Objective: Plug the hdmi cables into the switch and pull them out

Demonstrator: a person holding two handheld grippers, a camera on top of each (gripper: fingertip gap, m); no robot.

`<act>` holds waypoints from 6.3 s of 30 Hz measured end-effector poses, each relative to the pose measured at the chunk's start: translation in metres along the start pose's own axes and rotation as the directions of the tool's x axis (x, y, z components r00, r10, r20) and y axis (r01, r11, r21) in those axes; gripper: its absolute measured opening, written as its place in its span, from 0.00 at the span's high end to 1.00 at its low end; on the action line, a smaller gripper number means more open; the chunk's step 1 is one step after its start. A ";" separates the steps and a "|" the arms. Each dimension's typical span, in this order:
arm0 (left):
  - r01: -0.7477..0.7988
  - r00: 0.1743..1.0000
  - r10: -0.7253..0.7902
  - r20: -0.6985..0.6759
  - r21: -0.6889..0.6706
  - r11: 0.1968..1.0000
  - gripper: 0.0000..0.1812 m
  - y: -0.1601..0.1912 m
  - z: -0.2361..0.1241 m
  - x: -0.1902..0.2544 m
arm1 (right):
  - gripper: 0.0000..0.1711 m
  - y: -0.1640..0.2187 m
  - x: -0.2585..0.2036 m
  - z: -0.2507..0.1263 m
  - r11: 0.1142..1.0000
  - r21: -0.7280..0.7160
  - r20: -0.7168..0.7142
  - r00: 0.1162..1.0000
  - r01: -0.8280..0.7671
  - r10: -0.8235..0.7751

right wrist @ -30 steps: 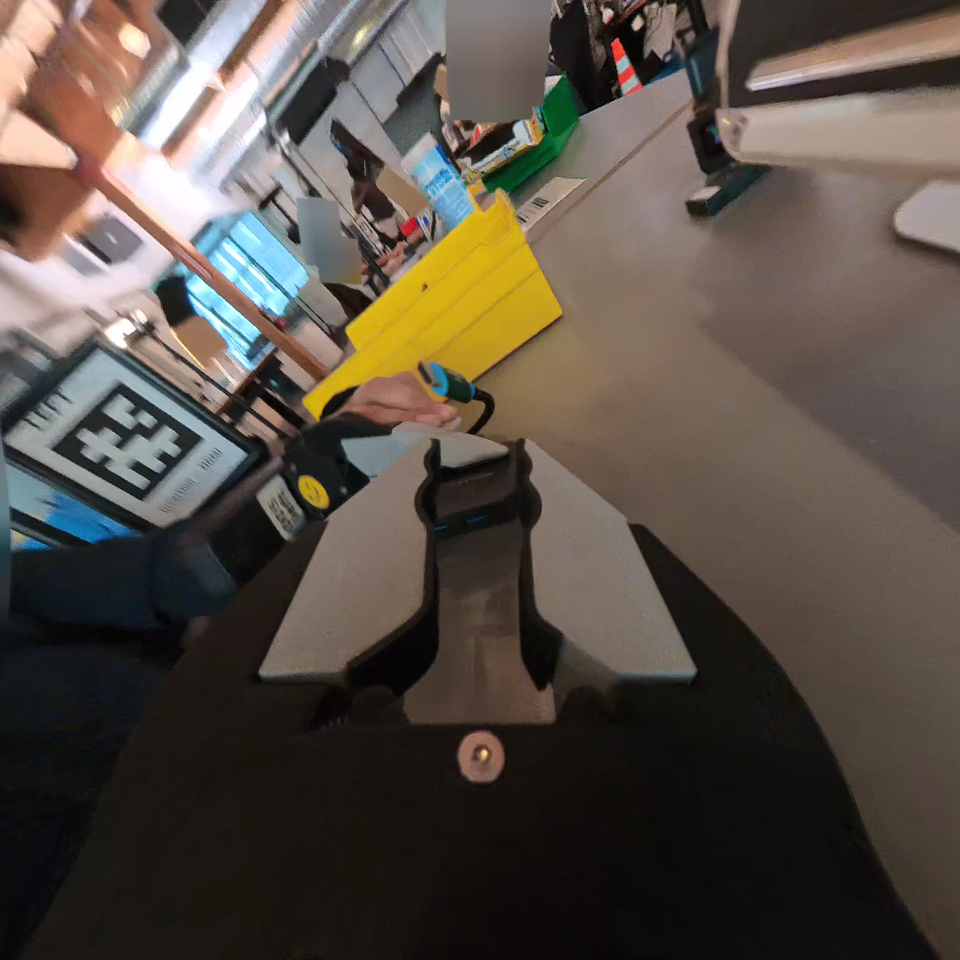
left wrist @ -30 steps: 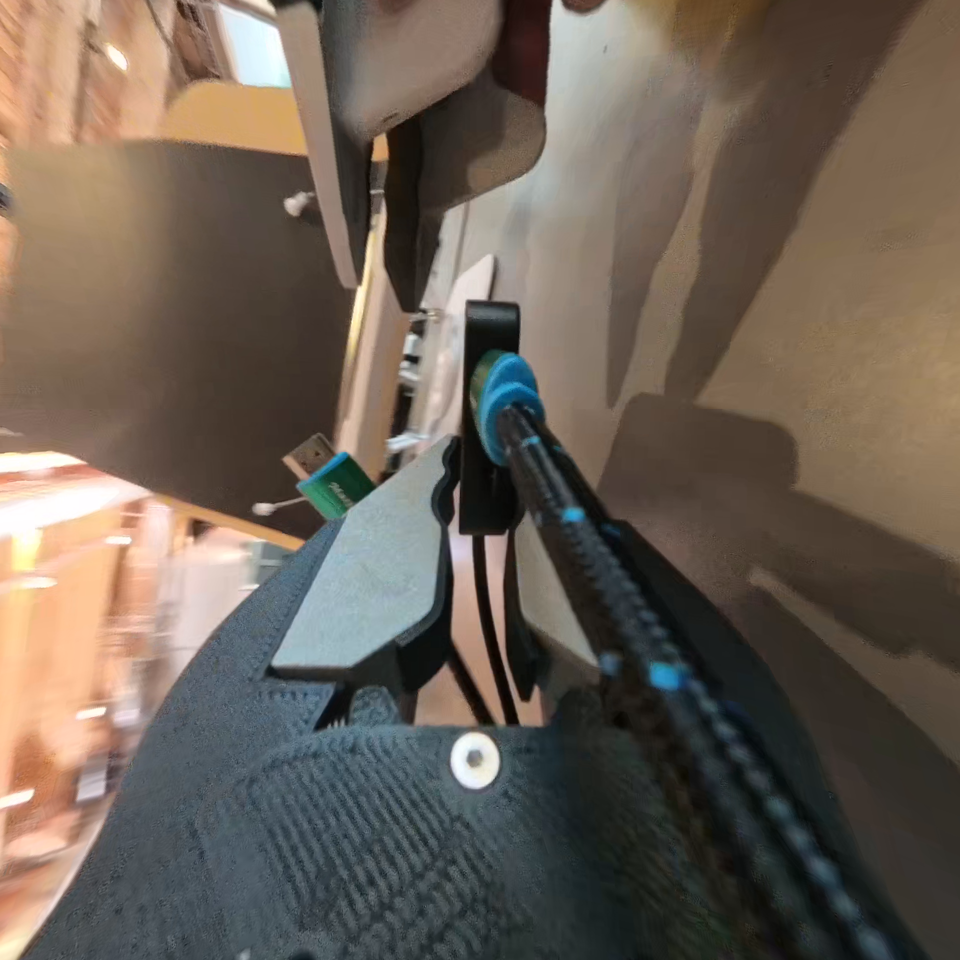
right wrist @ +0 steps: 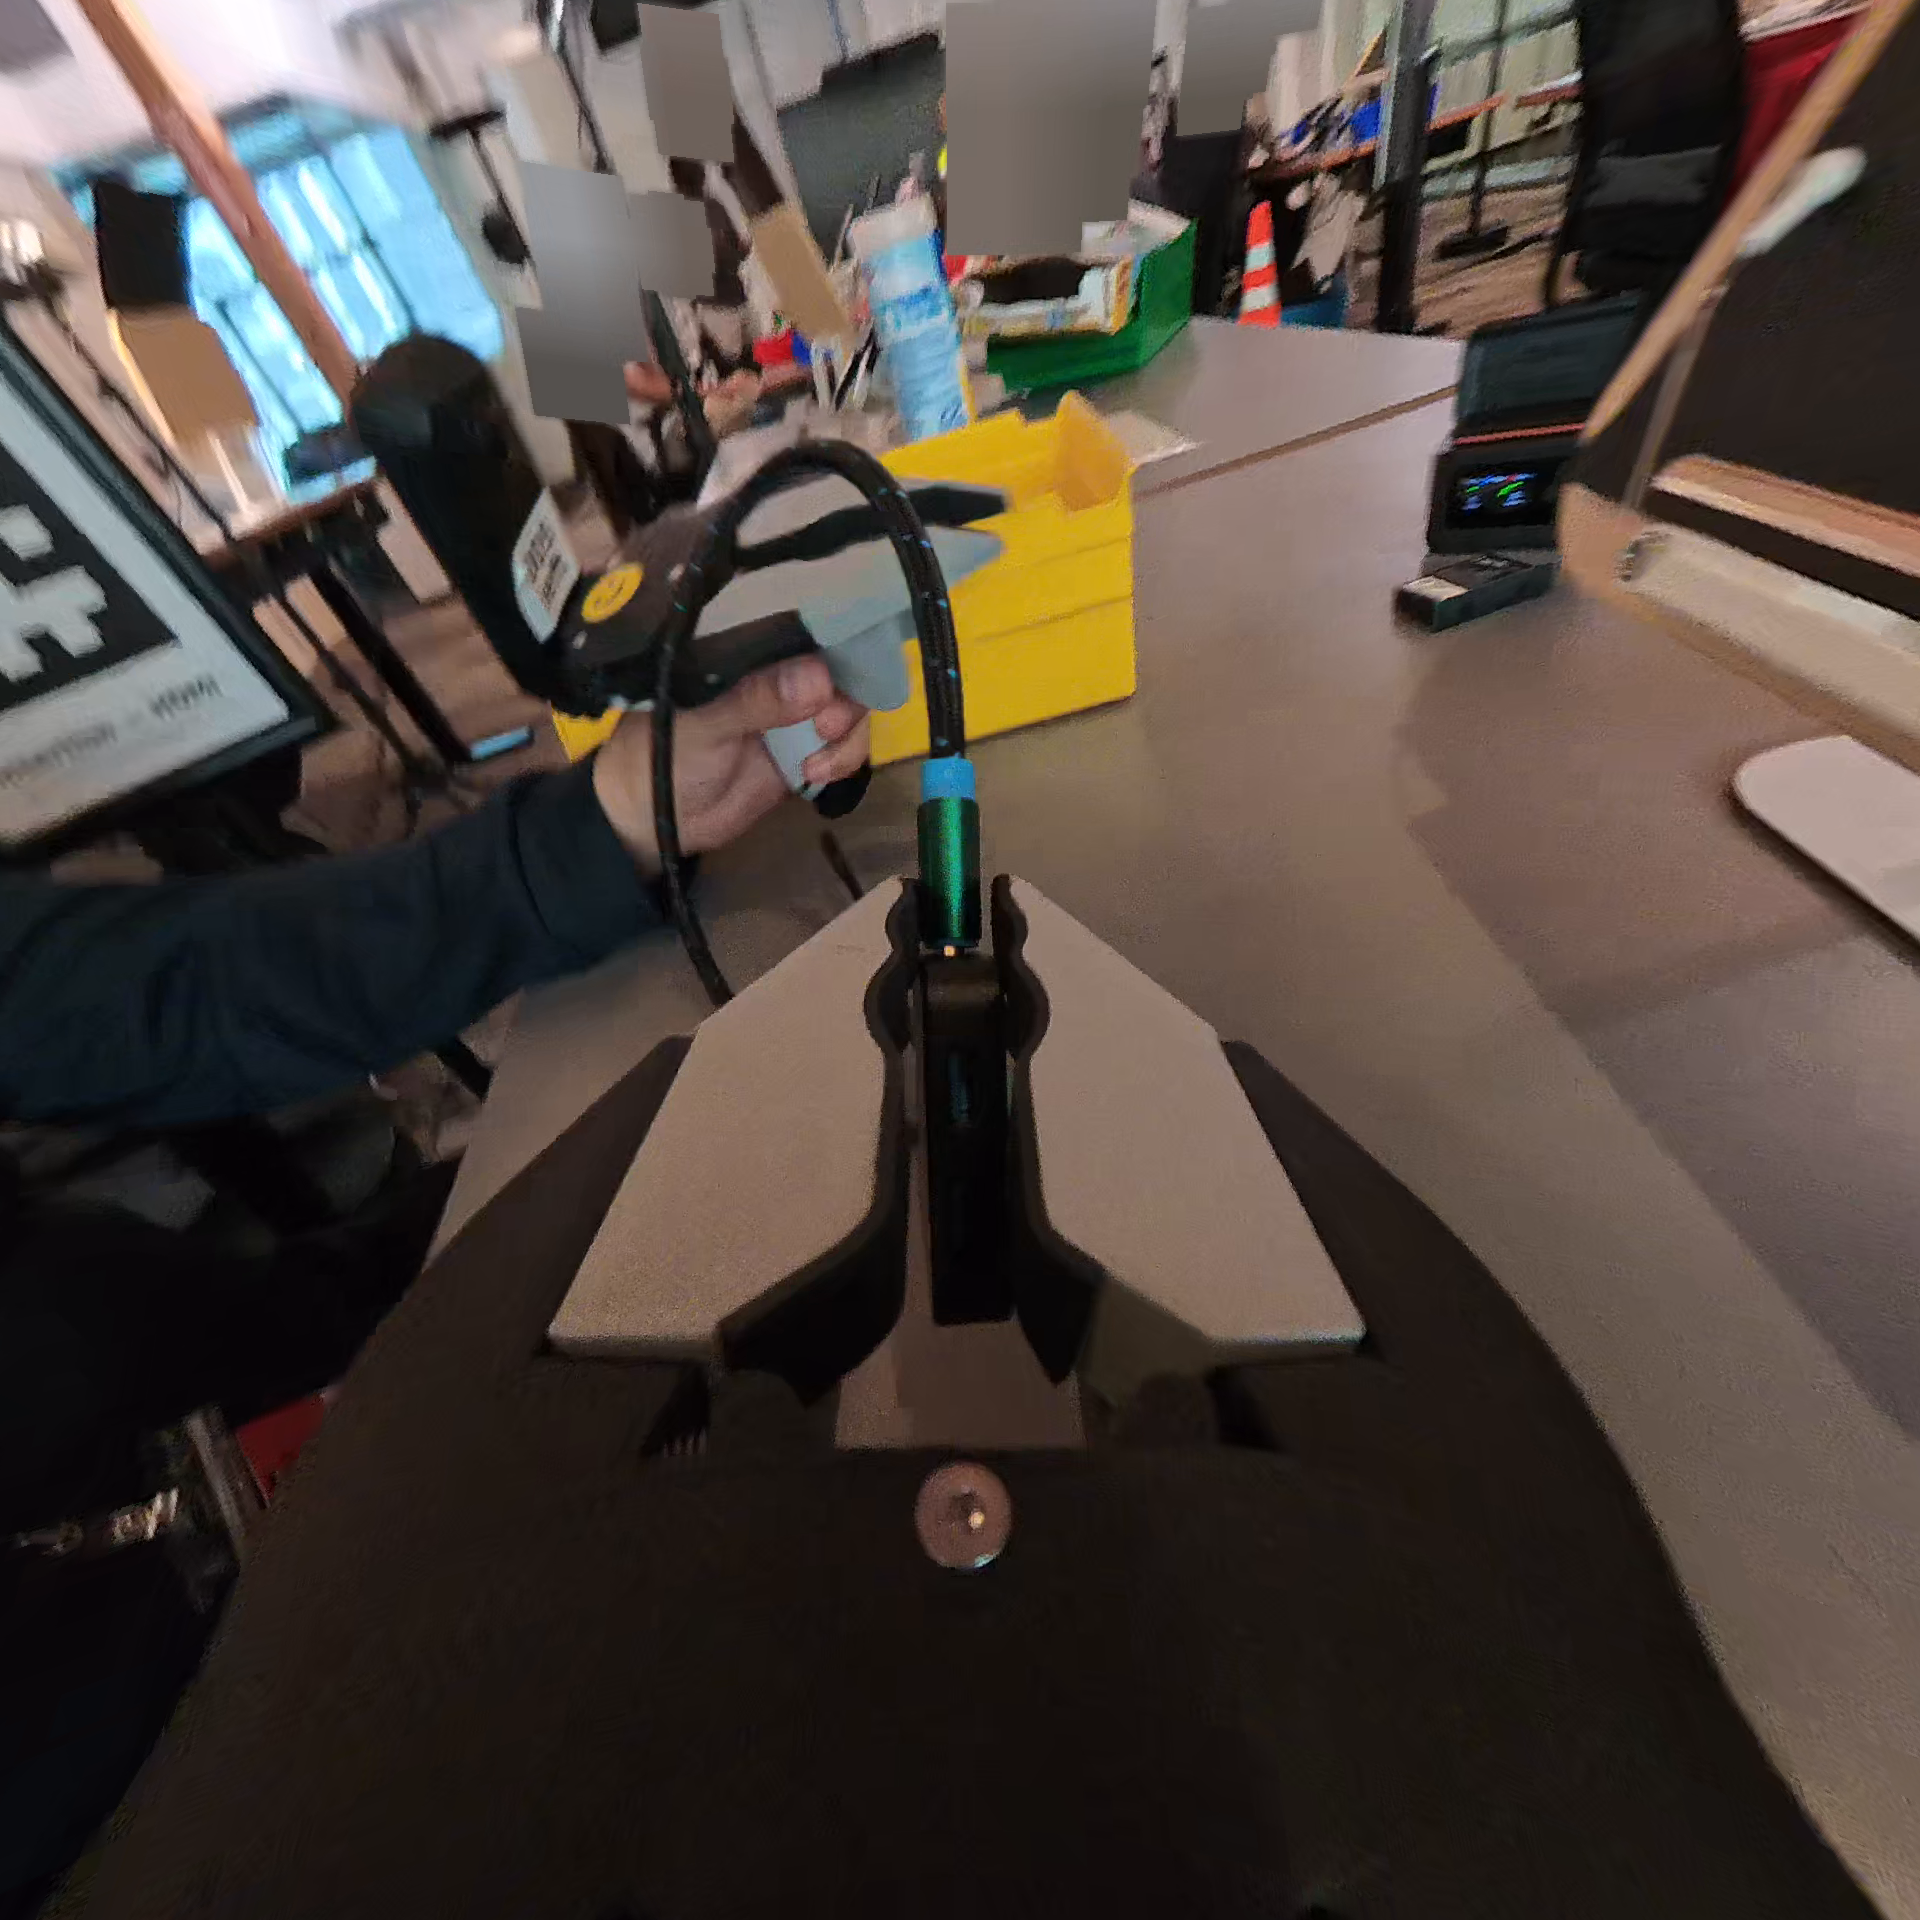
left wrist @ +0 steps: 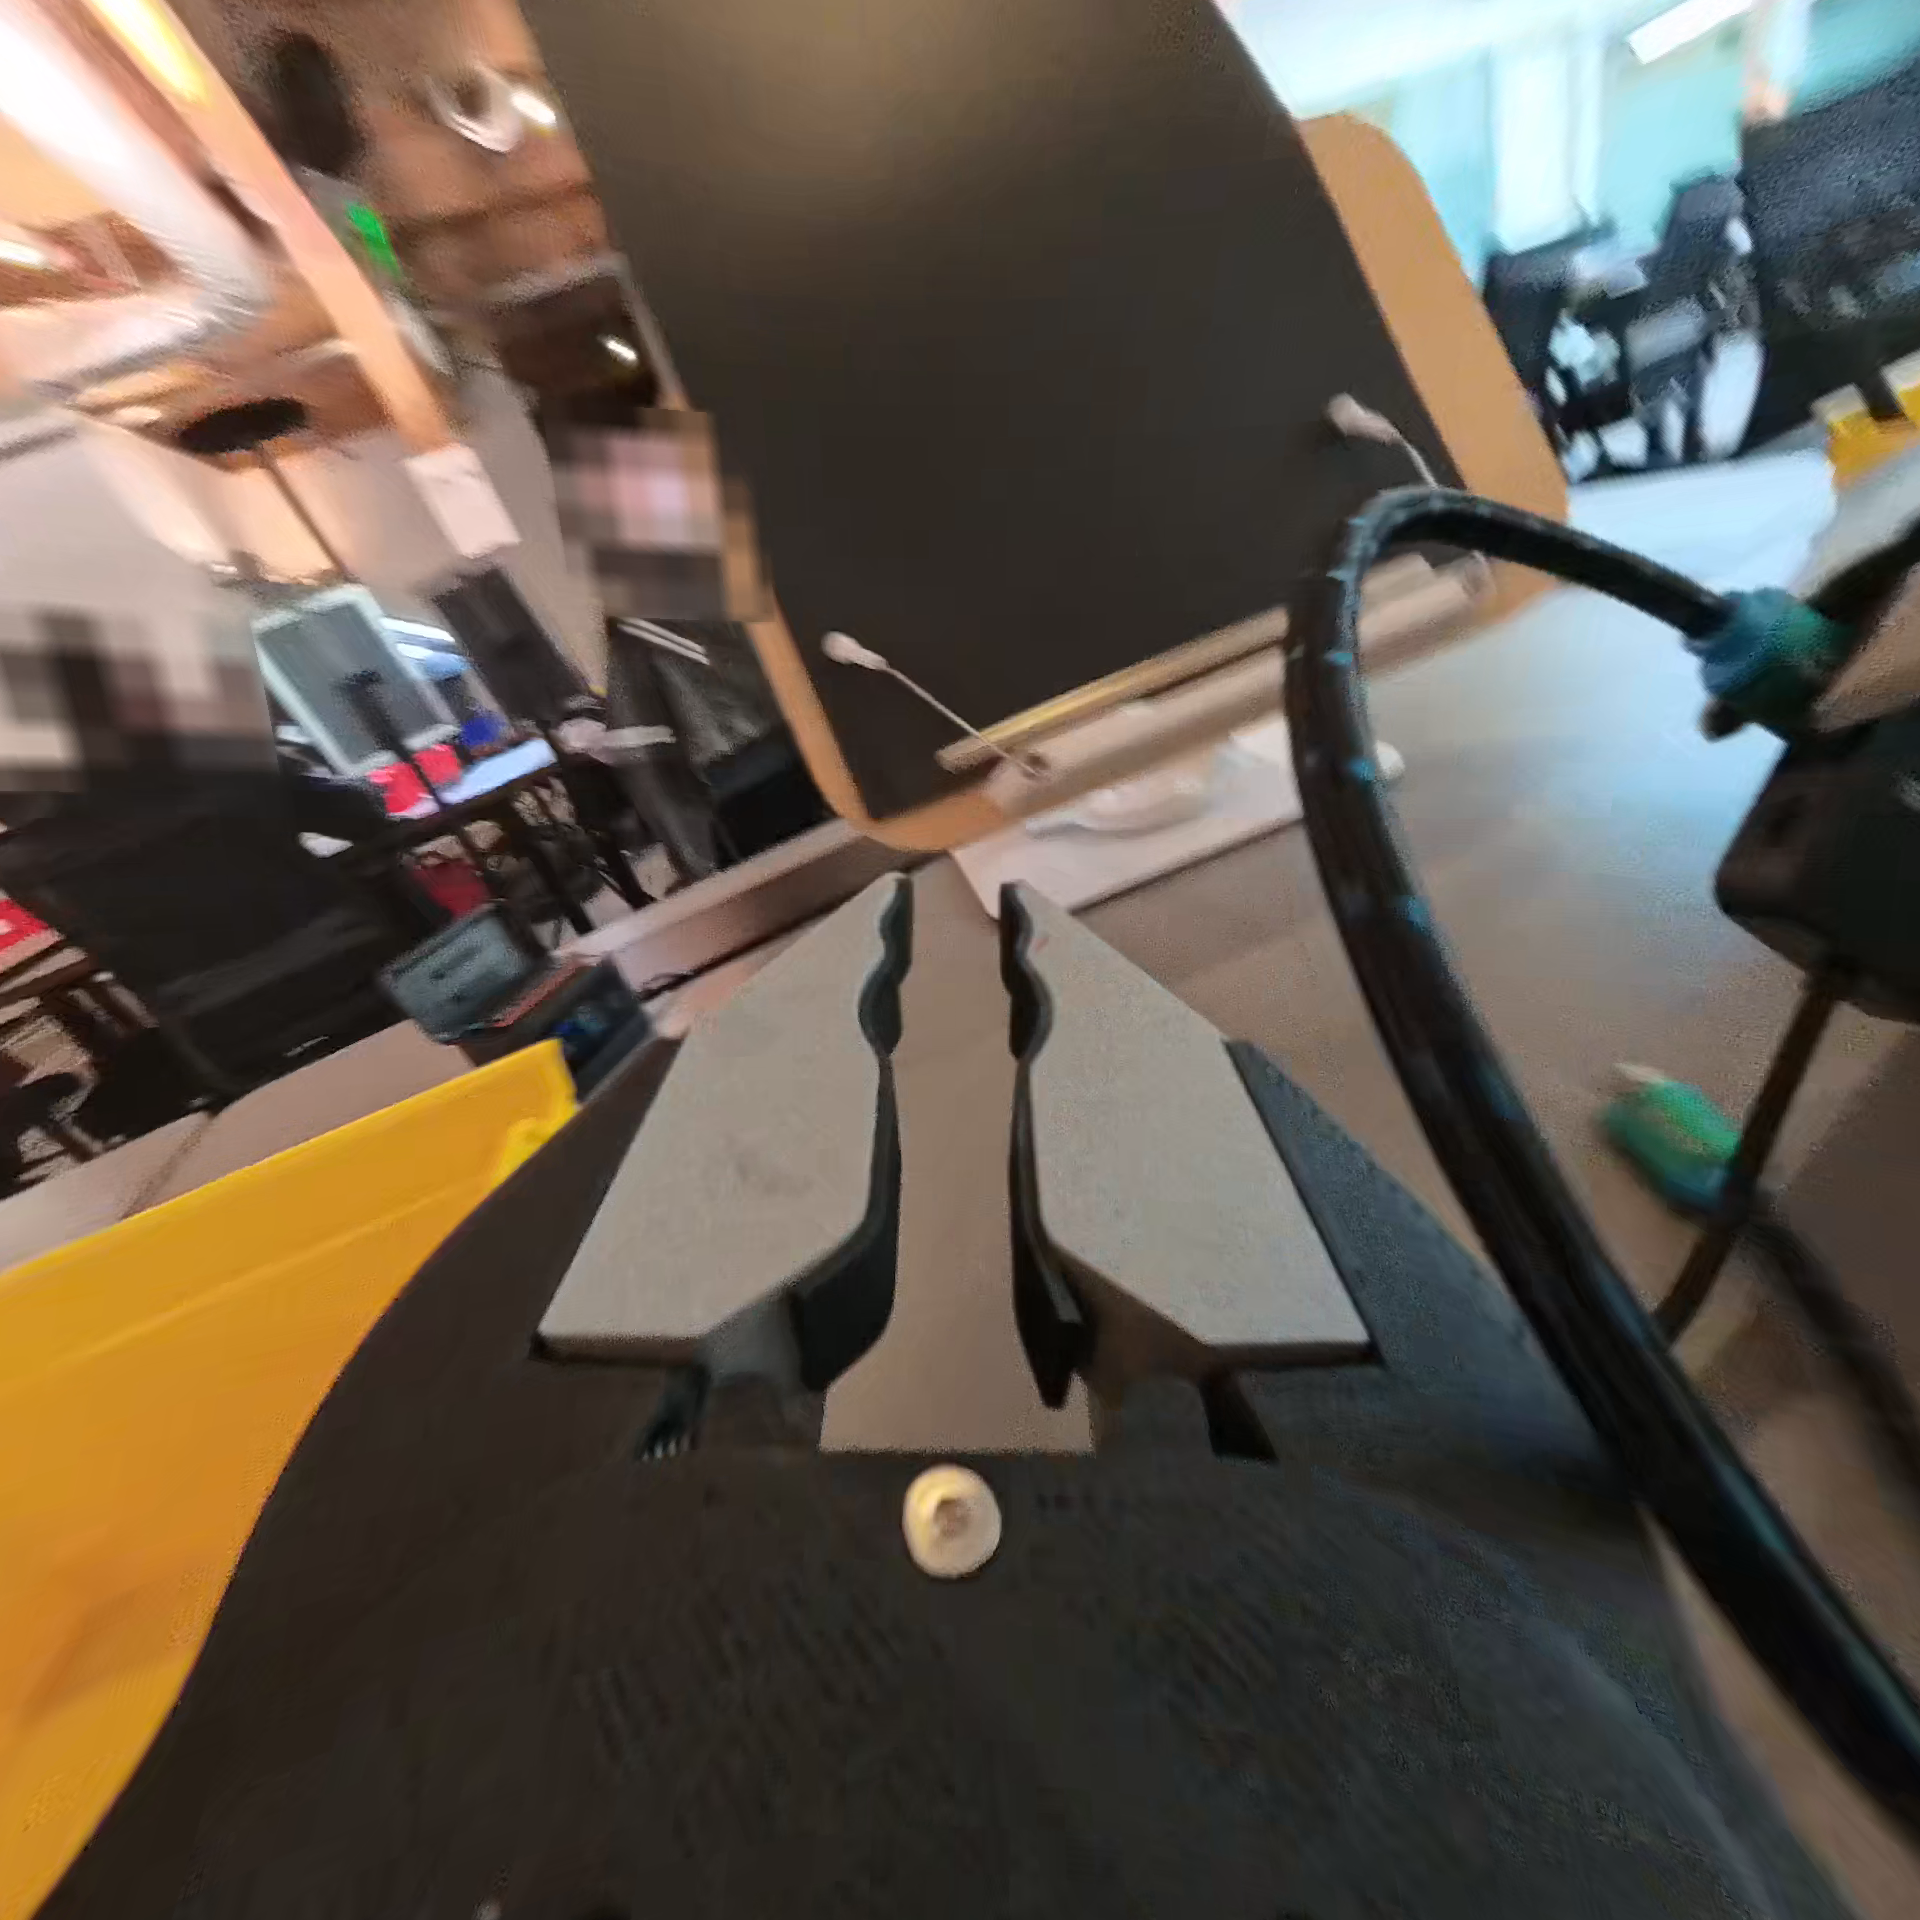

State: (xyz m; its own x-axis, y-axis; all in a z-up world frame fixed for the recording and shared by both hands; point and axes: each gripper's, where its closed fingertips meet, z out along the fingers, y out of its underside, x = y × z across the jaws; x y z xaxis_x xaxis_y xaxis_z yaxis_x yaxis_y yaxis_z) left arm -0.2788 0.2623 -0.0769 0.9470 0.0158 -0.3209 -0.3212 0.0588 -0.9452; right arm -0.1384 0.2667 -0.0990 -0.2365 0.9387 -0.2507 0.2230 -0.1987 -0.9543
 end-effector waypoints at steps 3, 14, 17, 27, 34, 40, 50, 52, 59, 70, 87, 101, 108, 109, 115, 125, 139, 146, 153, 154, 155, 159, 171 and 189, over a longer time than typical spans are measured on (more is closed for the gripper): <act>0.009 1.000 -0.011 0.026 0.070 0.998 1.00 -0.011 -0.012 -0.007 | 0.94 -0.011 0.016 -0.017 0.989 0.102 -0.024 0.994 -0.107 0.110; 0.184 0.765 -0.045 -0.643 0.150 0.971 1.00 -0.046 -0.052 0.127 | 0.94 -0.010 0.043 -0.033 0.935 0.207 -0.042 0.952 -0.288 0.303; 0.146 0.804 -0.106 -0.585 0.021 0.989 0.98 -0.027 -0.033 0.135 | 0.94 -0.014 0.032 -0.026 0.932 0.213 0.015 0.954 -0.294 0.298; 0.179 0.798 -0.264 -0.542 -0.204 0.962 0.74 -0.010 -0.007 0.166 | 0.94 -0.017 0.014 -0.012 0.953 0.184 0.061 0.970 -0.242 0.234; 0.172 0.771 -0.287 -0.569 -0.248 0.953 0.84 -0.007 -0.001 0.177 | 0.94 -0.020 -0.015 -0.002 0.978 0.151 0.148 0.982 -0.141 0.119; 0.279 0.689 -0.392 -0.609 -0.276 0.920 0.88 -0.014 -0.006 0.178 | 0.94 -0.022 -0.023 -0.004 0.970 0.164 0.224 0.965 -0.177 0.138; 0.225 0.682 -0.359 -0.637 -0.285 0.932 0.89 -0.010 -0.010 0.177 | 0.94 -0.011 -0.024 0.001 0.978 0.089 0.246 0.956 -0.186 0.160; 0.187 0.692 -0.358 -0.627 -0.323 0.928 0.89 -0.002 -0.011 0.175 | 0.93 -0.002 -0.022 0.003 0.992 0.029 0.192 0.975 -0.123 0.115; 0.104 0.714 -0.286 -0.639 -0.308 0.946 0.89 -0.001 -0.015 0.174 | 0.93 0.005 -0.025 -0.001 0.999 -0.042 0.155 0.987 -0.029 0.035; -0.119 0.782 -0.126 -0.610 -0.345 0.931 0.91 0.027 -0.015 0.174 | 0.91 0.032 -0.024 0.009 0.959 -0.218 0.074 0.983 0.182 -0.170; 0.120 0.750 -0.254 -0.611 -0.251 0.960 0.79 -0.006 -0.014 0.180 | 0.95 -0.017 -0.009 -0.010 0.964 0.166 0.180 0.967 -0.210 0.179; 0.330 0.560 -0.511 -0.653 -0.390 0.860 0.91 -0.009 -0.020 0.174 | 0.94 -0.004 -0.030 0.014 0.961 0.070 0.316 0.920 -0.269 0.234; 0.133 0.653 -0.400 -0.643 -0.423 0.896 0.92 0.015 -0.023 0.179 | 0.94 0.024 -0.024 0.010 0.986 -0.148 0.088 0.994 0.081 -0.069; 0.118 0.657 -0.390 -0.645 -0.424 0.898 0.92 0.016 -0.023 0.180 | 0.94 0.027 -0.024 0.010 0.979 -0.170 0.077 0.992 0.112 -0.100; 0.110 0.618 -0.407 -0.672 -0.439 0.892 0.92 0.017 -0.027 0.184 | 0.94 0.037 -0.026 0.009 0.955 -0.242 0.091 0.984 0.173 -0.156; 0.115 0.646 -0.434 -0.628 -0.481 0.869 0.92 0.023 -0.018 0.184 | 0.94 0.038 -0.022 0.023 0.976 -0.209 0.095 0.995 0.055 -0.036; 0.046 0.758 -0.323 -0.567 -0.447 0.893 0.94 0.025 -0.001 0.194 | 0.94 -0.008 -0.024 0.053 0.999 0.031 0.042 0.999 0.013 -0.014; -0.091 0.747 -0.125 -0.653 -0.287 0.953 0.94 0.013 -0.013 0.207 | 0.95 -0.038 -0.003 0.003 0.958 0.269 0.042 0.995 -0.096 0.088; -0.017 0.592 0.135 -0.794 0.155 0.988 0.94 -0.055 -0.062 0.234 | 0.95 -0.044 0.039 -0.036 0.910 0.394 -0.150 0.967 -0.133 0.206; 0.059 0.537 0.118 -0.835 0.176 0.983 0.94 -0.065 -0.073 0.235 | 0.95 -0.042 0.044 -0.040 0.905 0.399 -0.161 0.960 -0.148 0.228; 0.148 0.461 0.078 -0.884 0.163 0.975 0.94 -0.074 -0.085 0.234 | 0.95 -0.040 0.048 -0.043 0.903 0.400 -0.174 0.954 -0.159 0.245; 0.555 0.250 -0.029 -0.968 0.119 0.823 0.94 -0.121 -0.115 0.187 | 0.95 -0.035 0.051 -0.046 0.916 0.376 -0.216 0.948 -0.140 0.233; 0.928 -0.023 0.142 -0.990 0.032 0.372 0.94 -0.147 -0.169 0.078 | 0.95 -0.109 0.013 -0.114 0.889 0.344 -0.641 0.768 0.303 -0.014; 0.706 0.174 -0.170 -0.970 0.002 0.709 0.94 -0.119 -0.099 0.155 | 0.95 -0.251 -0.073 -0.331 0.880 0.118 -0.870 0.476 0.460 -0.132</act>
State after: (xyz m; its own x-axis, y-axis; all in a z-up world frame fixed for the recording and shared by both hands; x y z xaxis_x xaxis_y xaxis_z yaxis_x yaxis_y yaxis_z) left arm -0.0939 0.1587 -0.0199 0.2152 -0.9755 0.0461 0.4405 0.0548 -0.8961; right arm 0.1354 0.3414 0.2129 0.6804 0.7179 0.1475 -0.0244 0.2233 -0.9744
